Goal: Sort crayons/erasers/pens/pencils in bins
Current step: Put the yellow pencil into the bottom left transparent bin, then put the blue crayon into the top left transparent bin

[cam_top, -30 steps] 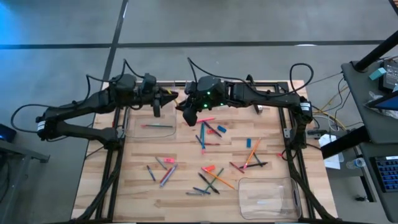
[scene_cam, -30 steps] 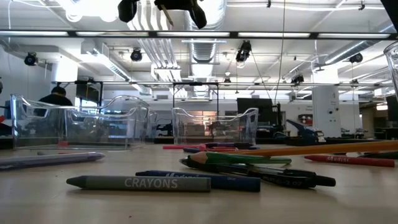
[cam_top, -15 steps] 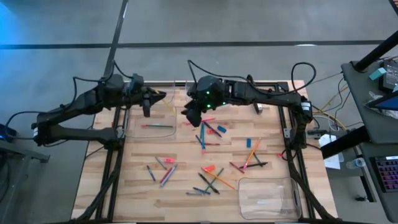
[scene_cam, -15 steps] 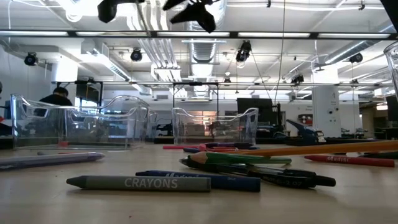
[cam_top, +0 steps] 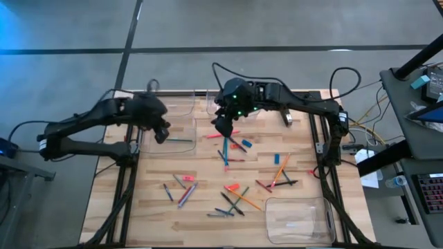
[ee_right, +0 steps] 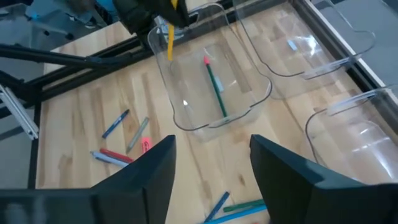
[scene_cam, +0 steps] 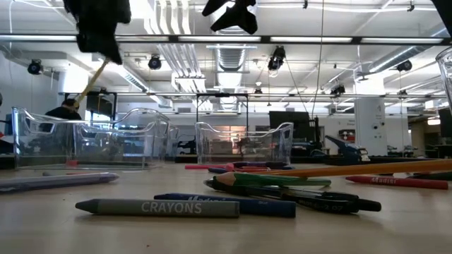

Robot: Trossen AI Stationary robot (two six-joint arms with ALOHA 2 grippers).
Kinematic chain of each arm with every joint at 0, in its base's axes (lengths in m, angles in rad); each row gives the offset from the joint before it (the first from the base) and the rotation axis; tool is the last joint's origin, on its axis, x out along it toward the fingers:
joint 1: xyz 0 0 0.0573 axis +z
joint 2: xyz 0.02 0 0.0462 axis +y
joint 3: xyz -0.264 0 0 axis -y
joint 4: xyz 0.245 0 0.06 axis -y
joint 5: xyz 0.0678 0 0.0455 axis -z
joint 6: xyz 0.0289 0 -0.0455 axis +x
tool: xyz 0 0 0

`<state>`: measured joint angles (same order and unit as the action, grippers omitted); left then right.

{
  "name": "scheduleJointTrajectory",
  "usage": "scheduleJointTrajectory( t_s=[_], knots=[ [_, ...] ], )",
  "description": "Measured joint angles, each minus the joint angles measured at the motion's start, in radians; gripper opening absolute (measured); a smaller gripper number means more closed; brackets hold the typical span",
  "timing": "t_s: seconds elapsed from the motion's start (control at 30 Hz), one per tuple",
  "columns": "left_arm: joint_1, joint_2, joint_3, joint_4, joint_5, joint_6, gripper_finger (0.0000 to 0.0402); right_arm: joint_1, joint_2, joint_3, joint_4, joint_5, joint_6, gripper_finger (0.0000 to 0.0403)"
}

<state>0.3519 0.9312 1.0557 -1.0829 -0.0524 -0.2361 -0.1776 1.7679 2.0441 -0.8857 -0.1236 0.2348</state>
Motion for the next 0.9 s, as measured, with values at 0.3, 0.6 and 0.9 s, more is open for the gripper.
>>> scheduleJointTrajectory(
  t_s=[0.3,0.6,0.9],
  knots=[
    [0.0,0.227,0.0,-0.113,-0.139,0.174,0.002,0.001,0.0,-0.002,-0.032,0.003,0.0,0.0185],
    [0.0,0.334,0.0,-0.114,-0.129,0.242,0.0089,0.026,-0.012,-0.003,-0.275,0.185,0.056,0.0177],
    [0.0,0.273,0.061,-0.132,0.009,0.175,0.0165,0.083,-0.035,-0.003,-0.342,0.259,0.04,0.0173]
  ],
)
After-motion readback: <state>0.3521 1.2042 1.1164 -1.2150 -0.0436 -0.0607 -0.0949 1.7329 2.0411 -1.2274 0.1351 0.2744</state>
